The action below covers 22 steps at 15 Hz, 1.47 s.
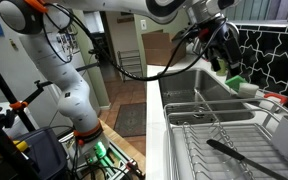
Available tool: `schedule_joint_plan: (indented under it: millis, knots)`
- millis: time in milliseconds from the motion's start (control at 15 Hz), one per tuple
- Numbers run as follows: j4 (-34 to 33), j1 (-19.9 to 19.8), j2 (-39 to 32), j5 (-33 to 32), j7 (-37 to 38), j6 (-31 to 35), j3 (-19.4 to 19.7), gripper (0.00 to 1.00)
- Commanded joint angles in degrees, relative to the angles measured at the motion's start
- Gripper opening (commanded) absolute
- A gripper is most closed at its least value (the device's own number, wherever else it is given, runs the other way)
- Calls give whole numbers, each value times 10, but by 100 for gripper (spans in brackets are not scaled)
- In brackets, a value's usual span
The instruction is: Pick up the silver utensils from the dish rack and put them in the sink
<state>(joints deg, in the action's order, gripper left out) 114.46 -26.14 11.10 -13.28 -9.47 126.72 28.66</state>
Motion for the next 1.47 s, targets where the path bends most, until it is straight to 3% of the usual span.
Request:
schedule_joint_plan:
  millis: [0, 67, 467, 733, 1000, 1200, 1400]
  knots:
    - [-34, -26, -79, -21, 74, 98, 12, 100]
    - [-11, -16, -36, -3, 32, 64, 6, 100]
    - [-34, -26, -77, -7, 60, 92, 9, 100]
    - [-34, -38, -127, -17, 156, 211, 17, 100]
    - [-43, -44, -177, -26, 231, 234, 30, 100]
    - [-53, -45, -213, -25, 252, 243, 49, 100]
    - [-61, -53, -241, 7, 211, 267, 57, 100]
